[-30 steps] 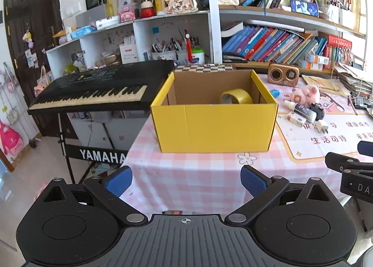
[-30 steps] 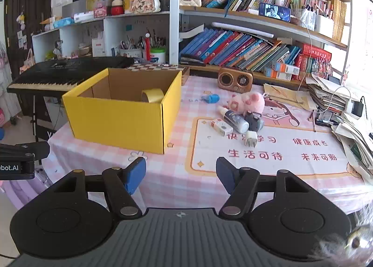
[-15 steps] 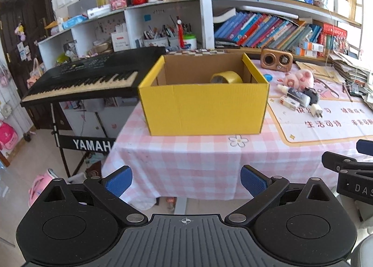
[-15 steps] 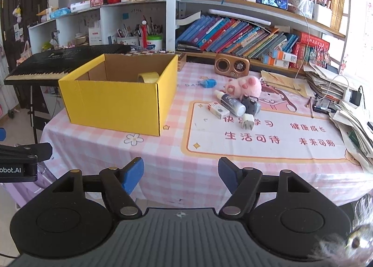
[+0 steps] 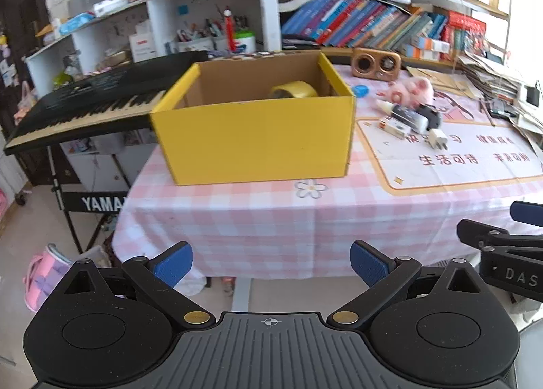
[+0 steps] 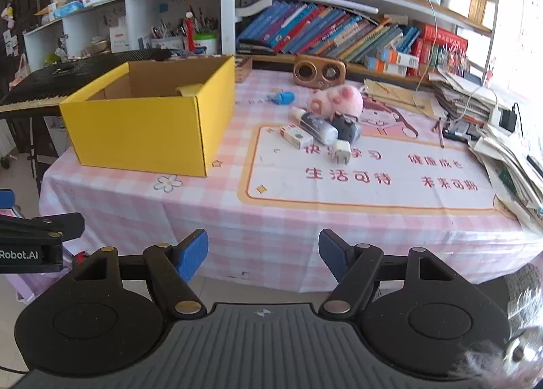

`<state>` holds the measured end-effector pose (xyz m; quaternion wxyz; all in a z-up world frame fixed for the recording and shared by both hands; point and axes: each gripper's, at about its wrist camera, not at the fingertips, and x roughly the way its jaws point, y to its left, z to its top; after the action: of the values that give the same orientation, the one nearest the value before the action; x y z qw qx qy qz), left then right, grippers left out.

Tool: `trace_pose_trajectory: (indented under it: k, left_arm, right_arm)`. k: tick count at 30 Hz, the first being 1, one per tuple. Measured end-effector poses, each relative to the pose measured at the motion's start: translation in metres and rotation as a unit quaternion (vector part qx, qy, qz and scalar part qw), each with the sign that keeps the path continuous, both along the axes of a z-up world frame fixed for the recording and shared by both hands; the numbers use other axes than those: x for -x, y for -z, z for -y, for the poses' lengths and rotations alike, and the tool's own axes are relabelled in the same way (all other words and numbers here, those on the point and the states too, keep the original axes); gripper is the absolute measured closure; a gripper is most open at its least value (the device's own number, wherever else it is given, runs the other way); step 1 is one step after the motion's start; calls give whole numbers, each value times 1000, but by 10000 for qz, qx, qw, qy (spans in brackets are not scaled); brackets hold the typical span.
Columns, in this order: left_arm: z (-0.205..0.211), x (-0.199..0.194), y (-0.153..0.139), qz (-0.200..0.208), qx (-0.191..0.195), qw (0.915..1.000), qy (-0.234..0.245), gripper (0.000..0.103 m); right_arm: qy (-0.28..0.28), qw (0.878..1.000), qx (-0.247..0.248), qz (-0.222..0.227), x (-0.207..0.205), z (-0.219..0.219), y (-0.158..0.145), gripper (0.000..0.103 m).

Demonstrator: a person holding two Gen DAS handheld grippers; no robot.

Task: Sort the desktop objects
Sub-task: 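Move both grippers back toward the remaining objects on the table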

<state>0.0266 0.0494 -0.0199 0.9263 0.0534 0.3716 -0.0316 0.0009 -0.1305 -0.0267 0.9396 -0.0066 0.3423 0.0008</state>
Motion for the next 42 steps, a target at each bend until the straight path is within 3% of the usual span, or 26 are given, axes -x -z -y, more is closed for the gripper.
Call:
trace_pose_trajectory:
  k: [20, 29, 42]
  left_arm:
    - [102, -62, 17, -399, 95, 9983, 425, 2]
    - [155, -91, 19, -416, 68, 9975, 575, 2]
    - [206, -120, 20, -451, 11, 9980, 432, 2]
  right_arm:
    - [439, 9979, 76, -469, -47, 104, 14, 33]
    - [563, 9973, 5, -477, -74, 156, 16, 33]
    - [436, 9978, -116, -479, -111, 213, 20, 33]
